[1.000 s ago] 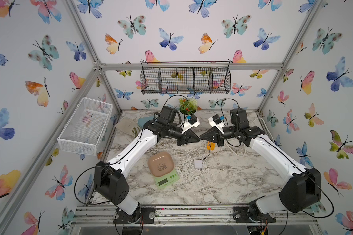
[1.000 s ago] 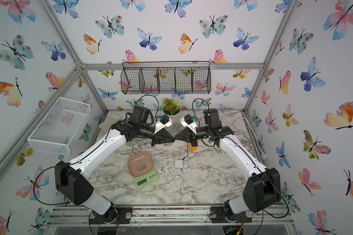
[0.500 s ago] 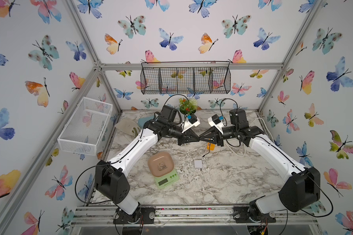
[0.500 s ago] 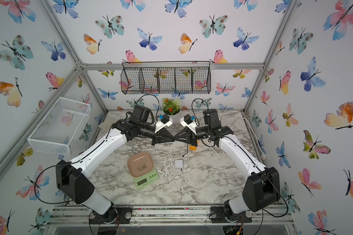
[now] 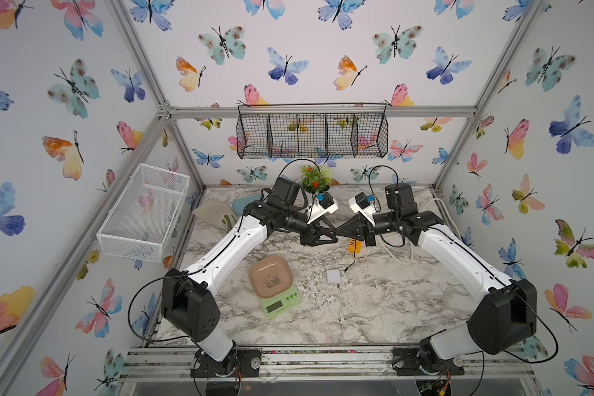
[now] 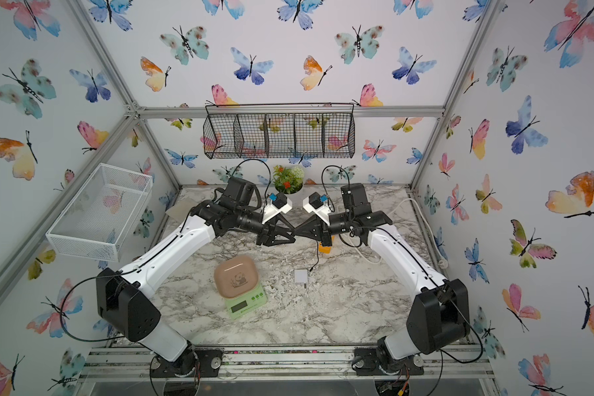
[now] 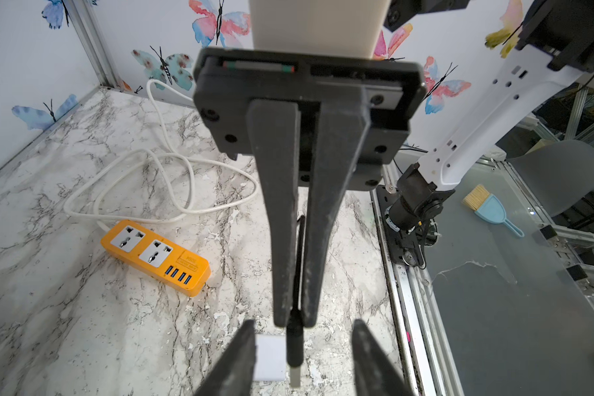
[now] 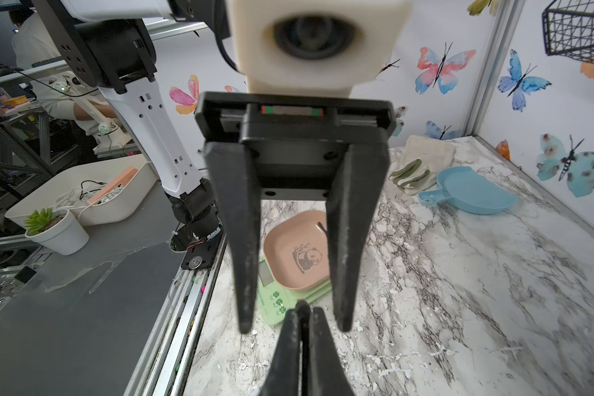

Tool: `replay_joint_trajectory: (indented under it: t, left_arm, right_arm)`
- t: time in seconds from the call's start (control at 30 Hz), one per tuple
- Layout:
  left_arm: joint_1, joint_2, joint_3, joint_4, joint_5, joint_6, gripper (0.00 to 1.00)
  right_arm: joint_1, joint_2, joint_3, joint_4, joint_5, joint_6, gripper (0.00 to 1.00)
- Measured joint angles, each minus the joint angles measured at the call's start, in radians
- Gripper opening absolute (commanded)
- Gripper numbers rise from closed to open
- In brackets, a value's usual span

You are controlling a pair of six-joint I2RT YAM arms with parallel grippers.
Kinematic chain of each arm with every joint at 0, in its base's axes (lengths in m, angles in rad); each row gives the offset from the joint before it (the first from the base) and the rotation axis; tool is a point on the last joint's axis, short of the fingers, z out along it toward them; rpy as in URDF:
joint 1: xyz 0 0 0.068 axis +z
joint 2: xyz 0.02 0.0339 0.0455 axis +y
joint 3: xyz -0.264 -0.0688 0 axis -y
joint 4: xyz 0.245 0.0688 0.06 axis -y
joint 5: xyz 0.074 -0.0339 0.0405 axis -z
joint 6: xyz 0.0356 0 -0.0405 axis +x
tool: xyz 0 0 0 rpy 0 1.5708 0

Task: Charge the electronic scale
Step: Pick up the charging cable from the center of the board.

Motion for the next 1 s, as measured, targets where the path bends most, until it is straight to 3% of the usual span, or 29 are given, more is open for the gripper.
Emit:
replay_joint_trajectory:
  t: [0.23, 0.37, 0.6, 0.83, 1.0]
  left_arm:
    - [0.025, -0.141, -0.227, 0.272, -0.048, -0.151, 0.90]
    - [0.068, -0.266, -0.412, 0.507, -0.093, -0.306, 0.90]
    - [0.062, -0.298, -0.581, 0.779, -0.232, -0.541, 0.81]
    - [-0.096, -0.184, -0.651, 0.854, -0.481, -0.718, 0.85]
    - [-0.209, -0.058, -0.654, 0.851, -0.592, -0.743, 0.94]
  right_arm:
    - [-0.010, -0.122, -0.208, 0.311, 0.134, 0.261, 0.03]
    - [-0.047, -0.187, -0.336, 0.504, 0.206, 0.468, 0.03]
    - [-0.161, -0.270, -0.536, 0.679, 0.297, 0.770, 0.03]
    - [-0.246, -0.404, -0.651, 0.663, 0.408, 0.954, 0.02]
    - [-0.275, -0.461, -0.693, 0.624, 0.447, 1.018, 0.02]
